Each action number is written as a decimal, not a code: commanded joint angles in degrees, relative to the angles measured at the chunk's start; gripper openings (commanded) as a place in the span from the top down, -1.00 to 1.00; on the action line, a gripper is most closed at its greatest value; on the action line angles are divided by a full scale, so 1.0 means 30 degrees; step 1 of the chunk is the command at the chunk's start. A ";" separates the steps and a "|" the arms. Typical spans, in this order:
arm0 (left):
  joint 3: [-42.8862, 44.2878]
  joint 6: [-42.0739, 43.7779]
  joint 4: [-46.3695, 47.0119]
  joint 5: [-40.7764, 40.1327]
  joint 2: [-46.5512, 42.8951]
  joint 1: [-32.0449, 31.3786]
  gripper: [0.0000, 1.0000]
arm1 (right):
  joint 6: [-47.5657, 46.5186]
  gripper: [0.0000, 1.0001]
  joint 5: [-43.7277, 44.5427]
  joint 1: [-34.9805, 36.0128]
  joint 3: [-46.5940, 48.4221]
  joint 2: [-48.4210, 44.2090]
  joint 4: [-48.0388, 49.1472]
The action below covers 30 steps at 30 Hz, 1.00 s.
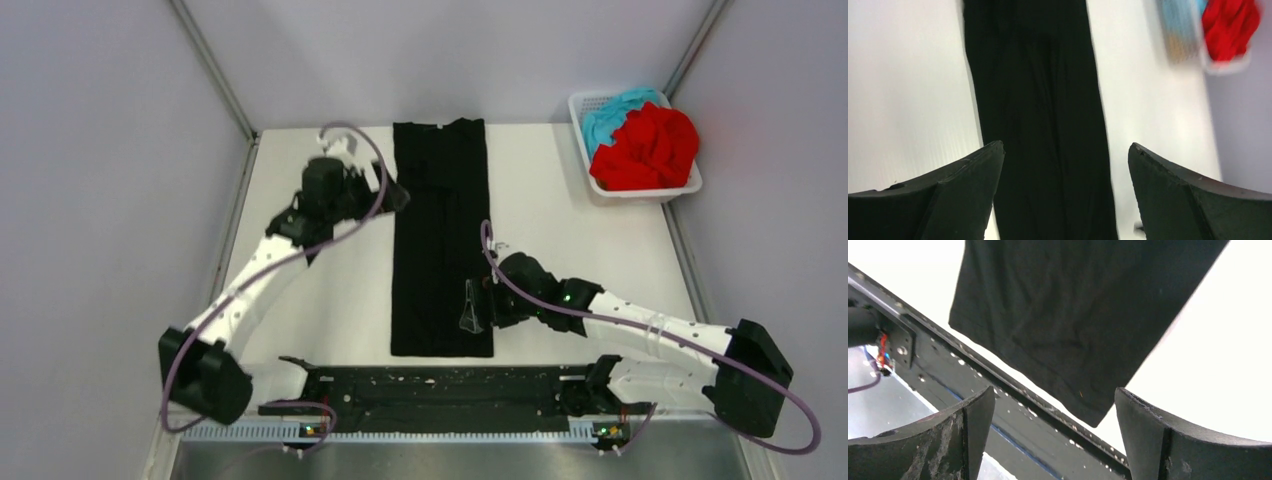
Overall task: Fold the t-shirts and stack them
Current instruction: Grab the bottom of the folded rectangular tshirt with both arms
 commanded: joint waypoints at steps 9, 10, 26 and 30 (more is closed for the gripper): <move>-1.2479 -0.4654 -0.6239 -0.0859 -0.9050 -0.5183 -0.97 | 0.4008 -0.41 -0.0835 0.0569 -0.1794 0.1733 -0.0703; -1.2823 -0.4953 -0.6305 -0.0133 -0.9178 -0.5367 -0.97 | 0.4251 -0.33 -0.0534 0.0601 -0.1948 0.1764 -0.0792; -1.7096 -0.9660 -0.2653 0.0420 -0.9326 -0.8022 -0.42 | 0.5950 0.43 -0.0391 0.0922 -0.3466 0.3188 0.0846; -1.7082 -0.9701 -0.2555 -0.0303 -0.8335 -0.8325 -0.09 | 0.6133 0.70 -0.0346 0.0911 -0.3734 0.2877 0.0697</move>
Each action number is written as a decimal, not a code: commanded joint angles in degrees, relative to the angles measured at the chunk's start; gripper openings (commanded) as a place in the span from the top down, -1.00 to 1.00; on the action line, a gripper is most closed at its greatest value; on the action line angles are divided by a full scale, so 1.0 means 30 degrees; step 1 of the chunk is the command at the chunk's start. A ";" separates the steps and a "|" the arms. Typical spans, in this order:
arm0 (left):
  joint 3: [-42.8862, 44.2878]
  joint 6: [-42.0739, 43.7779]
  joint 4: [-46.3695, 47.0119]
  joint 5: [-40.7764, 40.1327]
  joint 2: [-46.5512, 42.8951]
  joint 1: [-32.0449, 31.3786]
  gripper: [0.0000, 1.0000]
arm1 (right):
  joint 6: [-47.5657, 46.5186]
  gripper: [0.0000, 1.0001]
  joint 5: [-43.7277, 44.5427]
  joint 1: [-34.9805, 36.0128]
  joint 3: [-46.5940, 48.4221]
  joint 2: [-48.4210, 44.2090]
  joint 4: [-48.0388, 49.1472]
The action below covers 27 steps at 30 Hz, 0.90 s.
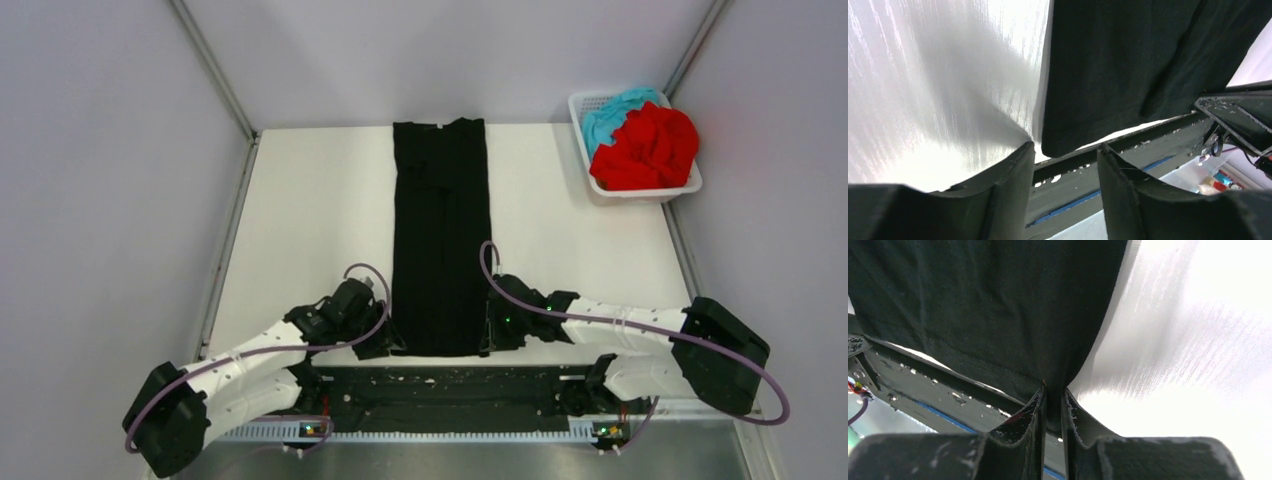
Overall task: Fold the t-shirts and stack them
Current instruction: Grab the bottom of the folded rectangular tshirt with both arms
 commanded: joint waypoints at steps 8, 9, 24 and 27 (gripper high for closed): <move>-0.0550 -0.0366 0.1972 -0.2235 0.2356 -0.0377 0.68 | 0.0367 0.93 -0.0064 0.0309 -0.0917 -0.0285 -0.0023; -0.0487 -0.0412 0.1950 -0.2323 0.2501 -0.0377 0.98 | 0.0317 0.97 -0.0146 0.0291 -0.0944 -0.0302 0.0044; 0.0663 -0.3355 -0.2482 -0.2093 -0.4592 -0.4458 1.00 | 0.0092 1.00 -0.2157 0.0956 -0.1755 -0.5972 -0.0390; 0.1604 -0.2467 -0.1315 -0.3165 -0.3837 -0.4448 1.00 | -0.0775 1.00 -0.0861 0.0935 -0.0656 -0.5917 -0.0494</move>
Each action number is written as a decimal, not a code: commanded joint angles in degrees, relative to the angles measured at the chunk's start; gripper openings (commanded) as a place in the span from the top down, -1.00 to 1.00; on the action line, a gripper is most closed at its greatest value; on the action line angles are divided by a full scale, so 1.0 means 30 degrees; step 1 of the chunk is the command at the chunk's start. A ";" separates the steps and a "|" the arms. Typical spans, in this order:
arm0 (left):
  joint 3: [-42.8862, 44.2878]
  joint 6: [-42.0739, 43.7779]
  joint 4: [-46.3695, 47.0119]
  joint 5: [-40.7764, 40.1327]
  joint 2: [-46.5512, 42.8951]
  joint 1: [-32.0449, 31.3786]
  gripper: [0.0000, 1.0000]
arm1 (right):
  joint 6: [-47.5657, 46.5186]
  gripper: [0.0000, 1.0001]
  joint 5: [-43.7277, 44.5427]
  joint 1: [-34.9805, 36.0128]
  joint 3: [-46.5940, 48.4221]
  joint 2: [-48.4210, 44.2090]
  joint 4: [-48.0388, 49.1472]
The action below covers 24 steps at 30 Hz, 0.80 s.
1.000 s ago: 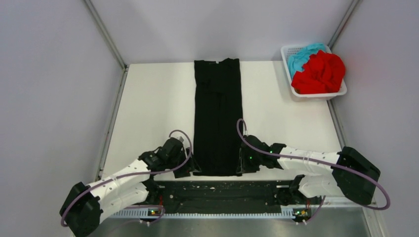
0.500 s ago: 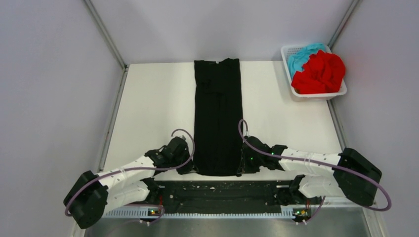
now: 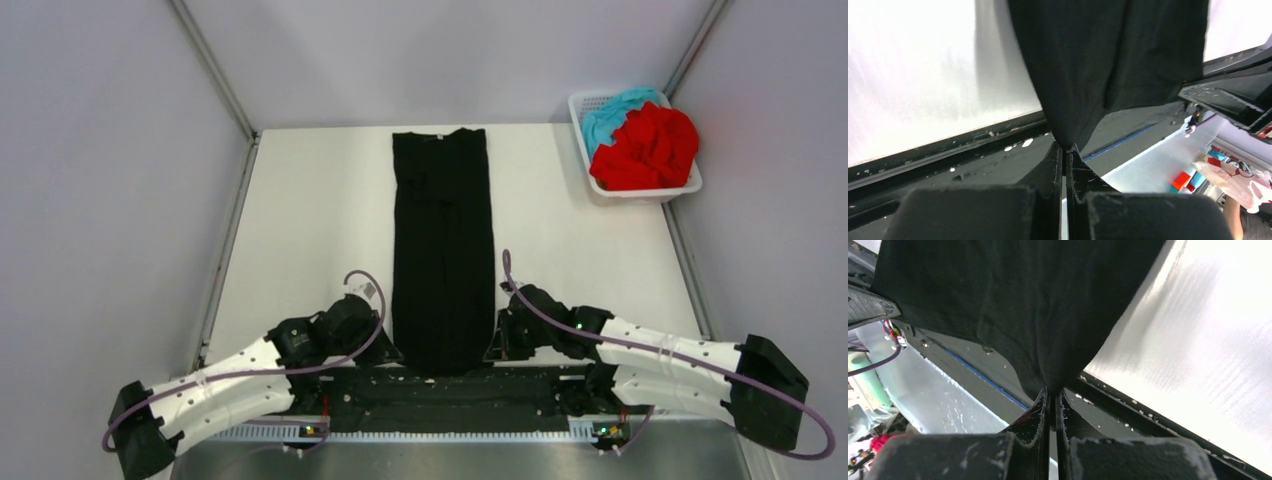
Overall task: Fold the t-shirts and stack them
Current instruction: Grab the bottom of the folded rectangular tshirt with both arms, then fold the folded rectangular tshirt in 1/3 of the way
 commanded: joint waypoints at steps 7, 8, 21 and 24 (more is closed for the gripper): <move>0.5384 0.4049 0.3125 -0.4064 0.4897 0.1717 1.00 | -0.4186 1.00 0.2292 -0.2127 0.5149 0.2306 0.0009; 0.5840 0.4639 0.3550 -0.4123 0.5518 0.2255 1.00 | -0.4747 1.00 0.2308 -0.2625 0.5646 0.2710 0.0180; 1.2851 0.8824 0.5617 -0.1621 1.4203 0.8301 1.00 | -0.8019 1.00 0.2515 -0.7636 1.1571 0.9265 0.2198; 1.4327 0.9274 0.5371 -0.1317 1.5654 0.9199 1.00 | -0.8700 1.00 0.2403 -0.8161 1.3004 1.0748 0.2298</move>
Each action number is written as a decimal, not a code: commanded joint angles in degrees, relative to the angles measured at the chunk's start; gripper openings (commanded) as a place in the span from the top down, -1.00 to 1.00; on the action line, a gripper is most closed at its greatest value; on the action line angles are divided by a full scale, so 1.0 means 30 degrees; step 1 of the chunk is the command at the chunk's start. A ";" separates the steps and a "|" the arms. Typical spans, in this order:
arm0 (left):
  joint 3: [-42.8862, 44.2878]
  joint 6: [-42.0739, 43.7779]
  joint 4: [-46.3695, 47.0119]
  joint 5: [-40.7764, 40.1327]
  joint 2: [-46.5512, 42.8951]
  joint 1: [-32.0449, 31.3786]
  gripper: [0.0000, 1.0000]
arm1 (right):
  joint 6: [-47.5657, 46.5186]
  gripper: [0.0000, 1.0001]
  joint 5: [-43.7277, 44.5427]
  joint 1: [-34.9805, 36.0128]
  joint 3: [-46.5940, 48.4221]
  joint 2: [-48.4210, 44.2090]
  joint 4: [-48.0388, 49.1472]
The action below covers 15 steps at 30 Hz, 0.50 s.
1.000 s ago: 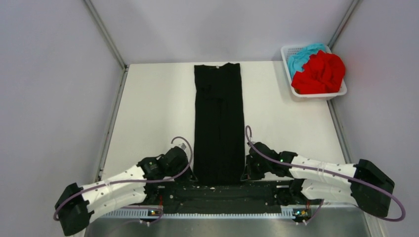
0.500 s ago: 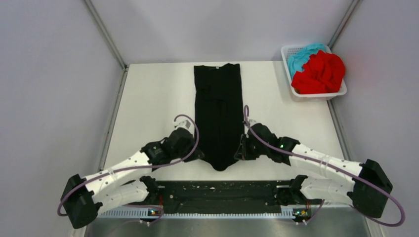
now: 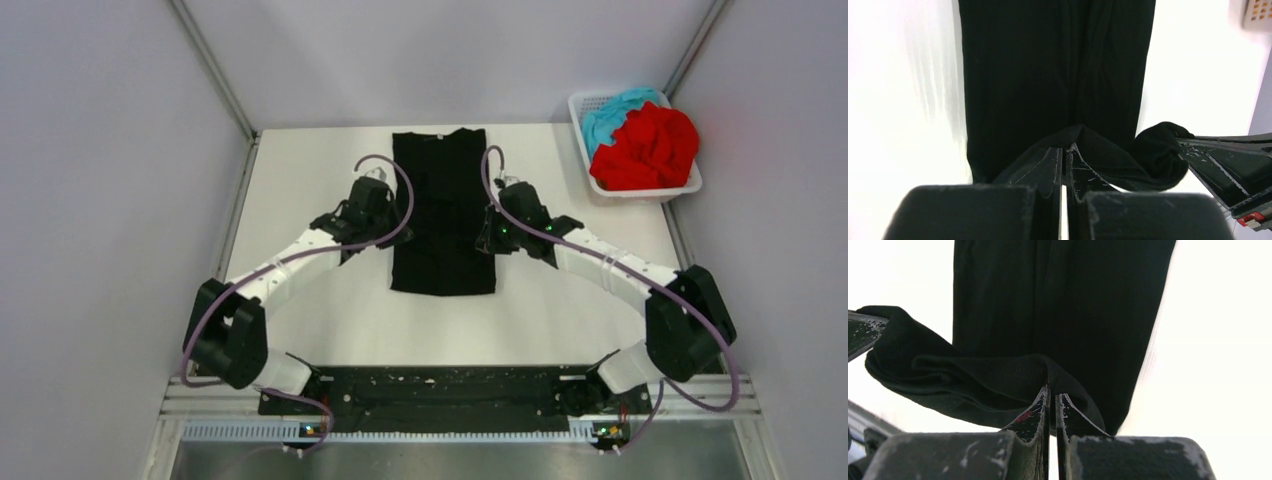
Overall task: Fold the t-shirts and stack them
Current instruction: Fold the folded rectangular tshirt in 1/3 of the way
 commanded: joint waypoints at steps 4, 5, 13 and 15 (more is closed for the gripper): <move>0.3626 0.1979 0.0254 0.0788 0.2753 0.2014 1.00 | -0.1626 1.00 -0.0445 -0.1615 0.3736 0.3231 0.1124; 0.4086 0.2145 0.0200 0.0913 0.3237 0.2155 1.00 | -0.1653 1.00 -0.0507 -0.1903 0.4039 0.3534 0.1132; 0.7958 0.3212 -0.1534 0.3101 0.7412 0.3441 1.00 | -0.1971 1.00 -0.1264 -0.3163 0.6129 0.5866 0.1071; 0.8475 0.3285 -0.1531 0.3565 0.8107 0.3787 1.00 | -0.1964 1.00 -0.1450 -0.3374 0.6676 0.6562 0.1083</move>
